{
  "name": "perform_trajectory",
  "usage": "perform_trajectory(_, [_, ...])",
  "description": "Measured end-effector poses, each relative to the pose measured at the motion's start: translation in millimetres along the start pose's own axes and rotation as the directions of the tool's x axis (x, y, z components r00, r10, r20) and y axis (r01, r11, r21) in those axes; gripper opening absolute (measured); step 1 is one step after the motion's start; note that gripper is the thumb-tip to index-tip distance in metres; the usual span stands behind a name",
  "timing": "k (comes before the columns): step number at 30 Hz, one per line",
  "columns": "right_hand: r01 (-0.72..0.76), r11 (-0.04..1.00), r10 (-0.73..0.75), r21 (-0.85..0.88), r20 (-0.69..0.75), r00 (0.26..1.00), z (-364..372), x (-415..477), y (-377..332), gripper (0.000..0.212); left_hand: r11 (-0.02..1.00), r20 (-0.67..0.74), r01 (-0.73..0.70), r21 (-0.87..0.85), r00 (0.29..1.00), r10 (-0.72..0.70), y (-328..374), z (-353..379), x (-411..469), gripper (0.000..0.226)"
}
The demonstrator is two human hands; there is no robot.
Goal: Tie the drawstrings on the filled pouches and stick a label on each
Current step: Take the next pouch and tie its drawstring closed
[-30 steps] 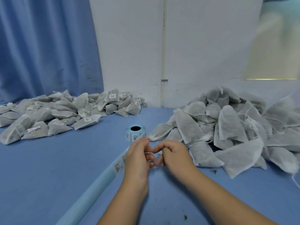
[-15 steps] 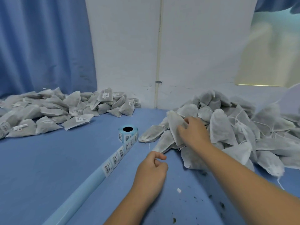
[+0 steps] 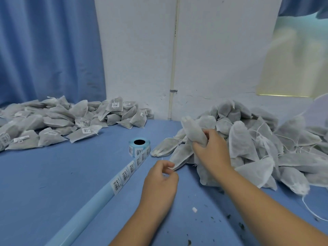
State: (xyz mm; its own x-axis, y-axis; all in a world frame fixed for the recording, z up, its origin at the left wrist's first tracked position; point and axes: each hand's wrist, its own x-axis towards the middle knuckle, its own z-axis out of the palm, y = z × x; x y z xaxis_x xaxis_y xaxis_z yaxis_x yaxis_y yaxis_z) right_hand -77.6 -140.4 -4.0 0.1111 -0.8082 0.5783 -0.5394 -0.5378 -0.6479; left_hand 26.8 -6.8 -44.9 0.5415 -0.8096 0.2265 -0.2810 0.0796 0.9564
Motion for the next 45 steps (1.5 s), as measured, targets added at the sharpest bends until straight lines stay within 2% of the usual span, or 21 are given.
perform_trajectory(2, [0.068,0.996,-0.068,0.063,-0.005,0.998,-10.0,-20.1,-7.9,0.029,0.997,-0.041,-0.044,-0.056,0.998,0.041,7.0,-2.0,-2.2,0.017])
perform_trajectory(5, [0.128,0.99,-0.133,0.062,0.068,0.989,-21.1,-63.0,-11.5,0.03,0.988,-0.055,-0.111,-0.108,0.993,0.105,16.3,-3.0,-8.5,0.021])
perform_trajectory(9, [0.206,0.978,-0.209,0.037,0.153,0.966,-34.3,-106.8,-9.0,0.029,0.967,0.082,-0.095,-0.236,0.99,0.117,23.9,3.6,-24.0,0.018])
perform_trajectory(12, [0.232,0.965,-0.256,0.122,0.254,0.933,-44.5,-121.2,-10.8,0.025,0.982,0.1,-0.063,-0.175,0.992,0.082,23.2,6.3,-29.1,0.016])
perform_trajectory(14, [0.248,0.949,-0.293,0.196,0.247,0.924,-50.9,-126.7,-11.0,0.017,0.99,0.092,-0.051,-0.135,0.994,0.064,23.7,3.8,-28.2,0.017])
perform_trajectory(16, [0.195,0.941,-0.248,0.276,0.171,0.953,-57.8,-126.4,-8.8,0.011,0.987,0.072,-0.009,-0.159,0.997,0.021,26.9,-1.2,-26.2,0.022])
perform_trajectory(19, [-0.017,0.896,-0.033,0.445,0.104,0.994,-69.2,-115.3,-5.3,0.019,0.966,0.084,0.075,-0.248,0.995,-0.055,30.2,-9.1,-25.1,0.021])
perform_trajectory(21, [-0.122,0.857,0.065,0.501,0.129,0.989,-75.1,-108.3,-3.3,0.017,0.954,0.13,0.097,-0.284,0.99,-0.062,31.4,-12.9,-26.1,0.014])
perform_trajectory(24, [-0.246,0.796,0.096,0.553,0.286,0.953,-77.5,-107.5,-2.1,0.019,0.951,0.21,0.084,-0.297,0.977,-0.02,34.5,-17.0,-29.8,0.015])
perform_trajectory(28, [-0.285,0.74,-0.076,0.609,0.497,0.865,-76.7,-113.7,-4.5,0.045,0.975,0.375,0.076,-0.208,0.927,0.007,36.1,-18.1,-34.7,0.03])
perform_trajectory(31, [-0.289,0.745,-0.132,0.601,0.558,0.819,-77.7,-117.2,-5.9,0.036,0.994,0.428,0.051,-0.095,0.904,-0.005,37.2,-16.7,-37.6,0.029])
perform_trajectory(34, [-0.273,0.778,-0.094,0.566,0.535,0.84,-78.6,-115.9,-6.2,0.014,0.997,0.37,-0.051,0.056,0.929,0.027,32.4,-15.6,-36.1,0.024])
perform_trajectory(36, [-0.298,0.778,-0.048,0.553,0.525,0.85,-79.4,-113.7,-4.6,0.014,0.984,0.343,-0.123,0.129,0.937,0.072,27.6,-16.4,-35.0,0.021])
perform_trajectory(40, [-0.388,0.74,0.012,0.549,0.567,0.824,-83.2,-110.6,-4.1,0.013,0.919,0.331,-0.259,0.298,0.931,0.155,18.9,-20.7,-31.5,0.024])
perform_trajectory(45, [-0.48,0.726,0.066,0.493,0.644,0.762,-88.2,-105.4,-1.8,0.016,0.858,0.296,-0.306,0.412,0.936,0.192,17.0,-24.6,-28.9,0.024])
